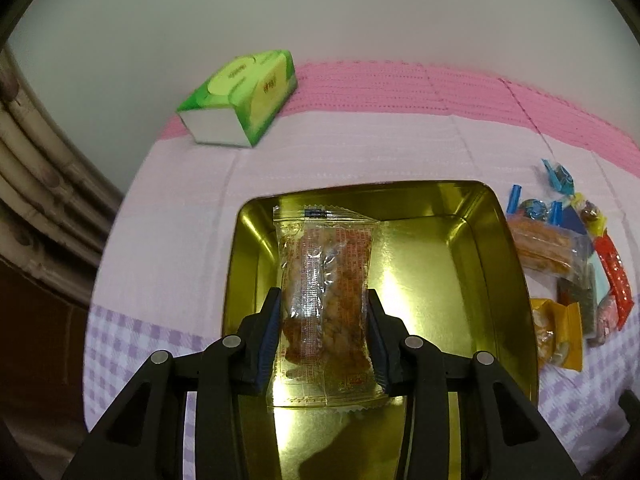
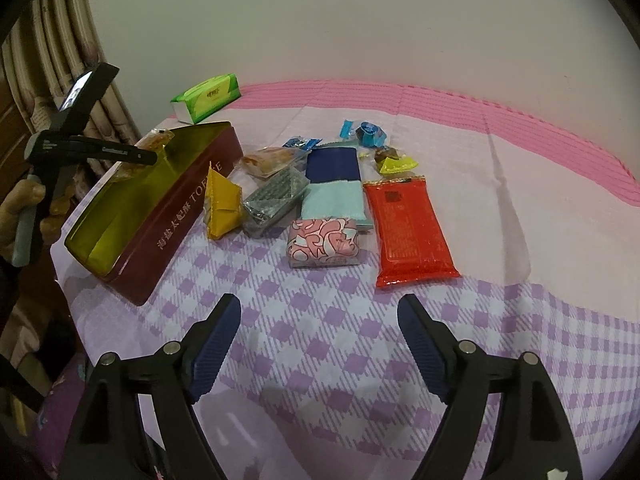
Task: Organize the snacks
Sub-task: 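Carry the peanut bag over the gold tray and release it, then grasp the pink patterned packet with the right gripper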
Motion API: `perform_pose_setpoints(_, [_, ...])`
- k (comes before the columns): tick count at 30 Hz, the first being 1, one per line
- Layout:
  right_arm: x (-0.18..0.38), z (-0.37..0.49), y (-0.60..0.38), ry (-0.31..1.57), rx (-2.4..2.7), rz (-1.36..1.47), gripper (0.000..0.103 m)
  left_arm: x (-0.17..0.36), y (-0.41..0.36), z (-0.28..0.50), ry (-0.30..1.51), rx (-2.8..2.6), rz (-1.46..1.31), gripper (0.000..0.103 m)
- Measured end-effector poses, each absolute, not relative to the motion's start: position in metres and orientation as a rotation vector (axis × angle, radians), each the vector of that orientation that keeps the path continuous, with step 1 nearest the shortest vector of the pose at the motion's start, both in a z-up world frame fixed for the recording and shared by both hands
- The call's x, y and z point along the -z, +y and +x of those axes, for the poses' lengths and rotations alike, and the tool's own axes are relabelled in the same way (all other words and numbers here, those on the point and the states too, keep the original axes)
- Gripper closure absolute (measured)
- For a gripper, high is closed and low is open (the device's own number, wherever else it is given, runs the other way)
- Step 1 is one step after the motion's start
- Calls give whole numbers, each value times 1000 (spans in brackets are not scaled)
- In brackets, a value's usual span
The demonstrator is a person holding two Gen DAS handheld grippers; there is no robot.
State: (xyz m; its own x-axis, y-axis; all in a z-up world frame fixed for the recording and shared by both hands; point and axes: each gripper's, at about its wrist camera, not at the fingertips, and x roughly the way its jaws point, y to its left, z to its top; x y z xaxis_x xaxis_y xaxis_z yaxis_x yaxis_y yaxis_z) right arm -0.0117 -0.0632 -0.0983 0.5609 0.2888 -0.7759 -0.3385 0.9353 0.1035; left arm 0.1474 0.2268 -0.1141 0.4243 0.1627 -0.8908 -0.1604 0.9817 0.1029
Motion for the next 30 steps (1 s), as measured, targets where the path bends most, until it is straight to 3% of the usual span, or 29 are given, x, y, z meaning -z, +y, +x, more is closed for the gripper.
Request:
perform_pose_setpoints(2, [98, -9, -62, 897, -376, -66, 24, 113, 228, 146, 1111, -217, 1, 60])
perform_pose_setpoints(5, [97, -6, -60, 886, -381, -84, 23, 106, 227, 139, 1095, -219, -7, 42])
perform_pose_setpoints(9, [95, 3, -55, 867, -396, -119, 23, 82, 220, 121, 1053, -226, -17, 37])
perform_pose_setpoints(12, [95, 10, -50, 857, -402, -153, 23, 60, 213, 99, 1034, -249, -42, 26])
perform_pose_setpoints(19, [105, 33, -42, 887, -416, -139, 25, 26, 200, 33, 932, -300, -76, 23])
perform_pose_setpoints(26, [126, 53, -36, 961, -398, -154, 54, 25, 200, 6, 914, -301, -111, 20])
perform_pose_setpoints(30, [126, 51, -35, 978, -404, -153, 57, 35, 207, 5, 955, -284, -168, 20])
